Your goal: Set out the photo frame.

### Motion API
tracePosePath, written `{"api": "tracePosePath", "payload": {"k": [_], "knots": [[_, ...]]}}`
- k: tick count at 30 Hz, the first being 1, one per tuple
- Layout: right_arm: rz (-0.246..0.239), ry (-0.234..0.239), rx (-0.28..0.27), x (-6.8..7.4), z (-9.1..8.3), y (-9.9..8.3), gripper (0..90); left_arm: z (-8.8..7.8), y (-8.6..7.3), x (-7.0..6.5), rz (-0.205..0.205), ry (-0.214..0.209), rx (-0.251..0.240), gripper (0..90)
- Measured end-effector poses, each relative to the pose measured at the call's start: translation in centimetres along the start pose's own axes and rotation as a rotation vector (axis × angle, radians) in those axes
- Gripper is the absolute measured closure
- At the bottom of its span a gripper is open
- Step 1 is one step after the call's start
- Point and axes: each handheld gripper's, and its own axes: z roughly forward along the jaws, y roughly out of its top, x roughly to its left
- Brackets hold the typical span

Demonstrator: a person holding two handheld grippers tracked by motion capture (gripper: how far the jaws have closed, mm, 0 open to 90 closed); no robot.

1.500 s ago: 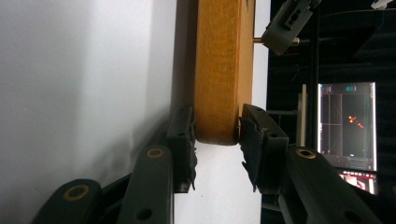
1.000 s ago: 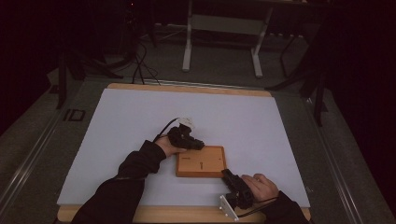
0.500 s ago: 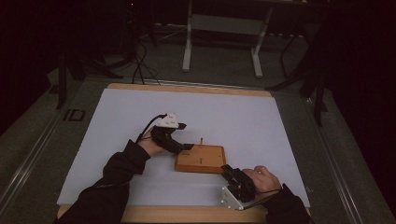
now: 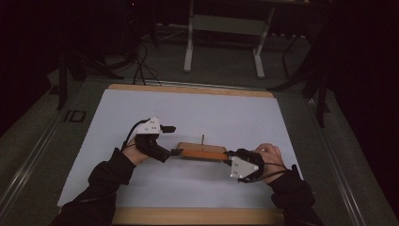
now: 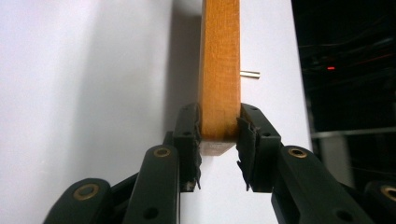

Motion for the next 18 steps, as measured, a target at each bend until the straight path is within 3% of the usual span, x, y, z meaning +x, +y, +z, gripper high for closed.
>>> {"api": "tracePosePath", "payload": {"k": [1, 4, 8, 18], "knots": [[0.0, 0.0, 0.0, 0.0, 0.0, 0.0, 70.7, 0.0, 0.0, 0.0, 0.0, 0.0, 0.0, 10.4], [0.048, 0.065, -0.019, -2.2, 0.2, -0.6, 70.7, 0.1, -0.1, -0.2, 0.012, 0.016, 0.006, 10.3], [0.061, 0.113, -0.016, -3.9, 0.6, -1.0, 70.6, 0.2, -0.3, -0.1, 0.006, 0.023, 0.002, 10.3], [0.19, 0.254, -0.033, -8.7, 2.1, -2.2, 69.4, 0.4, -1.2, 0.0, -0.012, 0.036, 0.003, 10.3]]}}
